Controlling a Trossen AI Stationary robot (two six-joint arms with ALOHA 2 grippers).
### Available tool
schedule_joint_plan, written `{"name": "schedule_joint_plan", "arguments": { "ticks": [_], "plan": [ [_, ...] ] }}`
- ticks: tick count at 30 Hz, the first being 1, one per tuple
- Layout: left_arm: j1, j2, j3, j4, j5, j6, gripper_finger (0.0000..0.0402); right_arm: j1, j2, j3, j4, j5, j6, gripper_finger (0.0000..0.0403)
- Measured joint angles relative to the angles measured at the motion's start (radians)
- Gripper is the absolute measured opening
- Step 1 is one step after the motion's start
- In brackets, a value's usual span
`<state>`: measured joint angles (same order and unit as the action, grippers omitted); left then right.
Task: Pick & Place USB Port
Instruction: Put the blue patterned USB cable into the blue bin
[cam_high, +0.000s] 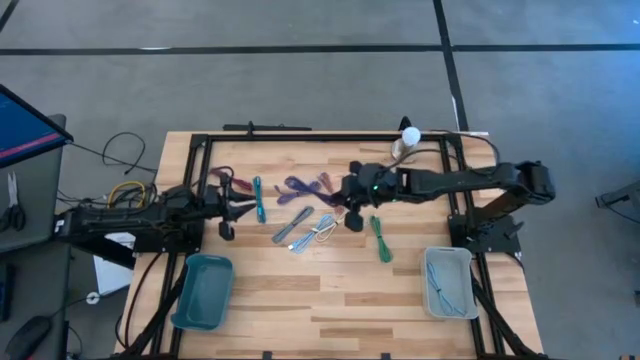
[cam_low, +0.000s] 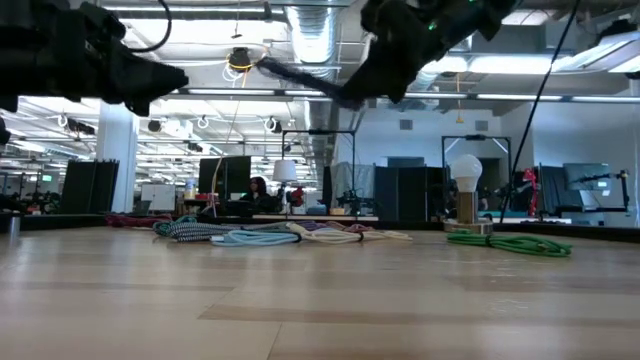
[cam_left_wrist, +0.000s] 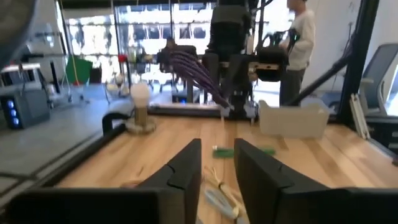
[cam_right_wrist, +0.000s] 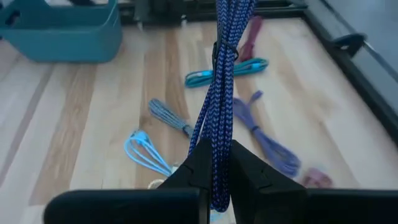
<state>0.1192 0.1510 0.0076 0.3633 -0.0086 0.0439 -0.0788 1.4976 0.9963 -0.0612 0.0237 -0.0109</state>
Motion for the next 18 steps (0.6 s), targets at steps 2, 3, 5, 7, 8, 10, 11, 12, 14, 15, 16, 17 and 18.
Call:
{"name": "schedule_joint_plan", "arguments": {
  "ticks": [2,3,5,7,8,10,11,12,14,15,16,17,18],
  "plan": [
    [0.0,0.038,0.017,0.001,-0.004,-0.002,0.0111,0.005,0.034,-0.002,0.037,-0.001,0.0,0.0018],
    [0.0,0.052,0.028,0.005,-0.006,-0.006,0.0118,0.007,0.051,-0.001,0.068,-0.001,0.0,0.0018],
    [0.0,0.087,0.046,0.006,-0.006,-0.024,0.013,0.007,0.083,-0.001,0.108,-0.004,0.0,0.0018],
    [0.0,0.118,0.059,0.008,-0.005,-0.027,0.0142,0.007,0.117,-0.001,0.167,-0.036,0.0,0.0018],
    [0.0,0.136,0.061,0.006,-0.001,-0.027,0.0147,0.007,0.133,-0.001,0.206,-0.055,0.001,0.0018],
    [0.0,0.166,0.065,0.008,0.001,-0.027,0.0157,0.007,0.15,-0.001,0.259,-0.083,0.0,0.0018],
    [0.0,0.18,0.065,0.011,0.001,-0.027,0.0162,0.007,0.16,0.001,0.278,-0.084,0.0,0.0018],
    [0.0,0.191,0.065,0.014,0.001,-0.027,0.0166,0.008,0.175,0.017,0.286,-0.087,0.0,0.0018],
    [0.0,0.214,0.065,0.045,0.001,-0.027,0.0174,0.008,0.195,0.033,0.274,-0.088,0.0,0.0018],
    [0.0,0.223,0.065,0.064,0.001,-0.027,0.0178,0.011,0.21,0.047,0.272,-0.093,0.0,0.0018],
    [0.0,0.227,0.065,0.074,0.002,-0.027,0.0181,0.013,0.222,0.063,0.275,-0.104,-0.007,0.0018],
    [0.0,0.233,0.065,0.086,0.007,-0.027,0.0184,0.013,0.232,0.076,0.275,-0.11,-0.014,0.0018],
    [0.0,0.24,0.065,0.102,0.02,-0.029,0.0187,0.015,0.246,0.094,0.279,-0.115,-0.021,0.0018]
  ]
}}
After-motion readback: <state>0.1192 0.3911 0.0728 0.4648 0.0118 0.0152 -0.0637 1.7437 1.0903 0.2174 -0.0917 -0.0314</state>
